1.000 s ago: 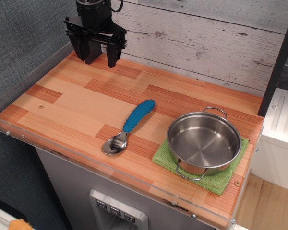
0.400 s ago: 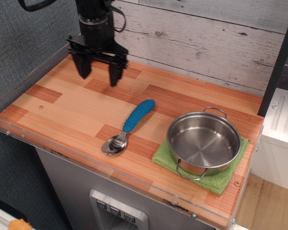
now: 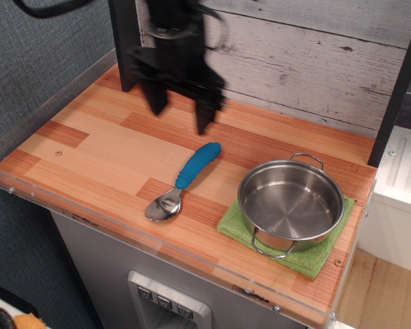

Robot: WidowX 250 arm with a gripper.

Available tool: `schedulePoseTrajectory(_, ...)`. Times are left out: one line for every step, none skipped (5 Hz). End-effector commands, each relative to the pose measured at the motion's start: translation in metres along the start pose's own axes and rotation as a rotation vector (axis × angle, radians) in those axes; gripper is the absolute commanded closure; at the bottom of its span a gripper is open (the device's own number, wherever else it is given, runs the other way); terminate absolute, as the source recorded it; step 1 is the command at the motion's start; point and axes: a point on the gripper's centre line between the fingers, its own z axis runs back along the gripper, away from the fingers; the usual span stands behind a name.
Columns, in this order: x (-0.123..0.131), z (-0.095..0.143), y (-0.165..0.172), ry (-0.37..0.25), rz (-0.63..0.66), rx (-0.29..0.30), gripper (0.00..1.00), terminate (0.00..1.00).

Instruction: Put the bowl to the left of the spoon towards the left and middle side of the table.

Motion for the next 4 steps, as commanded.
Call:
schedulePoseTrajectory(-0.002, 0.008, -0.038, -0.046, -0.084, -0.025, 0.0, 0.0)
schedulePoseTrajectory(-0.001, -0.005, -0.06, -0.024, -0.117, -0.046, 0.0, 0.0)
schedulePoseTrajectory(0.0, -0.015, -0.074, -0.002, -0.133, -0.061, 0.0, 0.0)
schedulePoseTrajectory(0.004, -0.033, -0.08, 0.044, -0.147, -0.079, 0.0, 0.0)
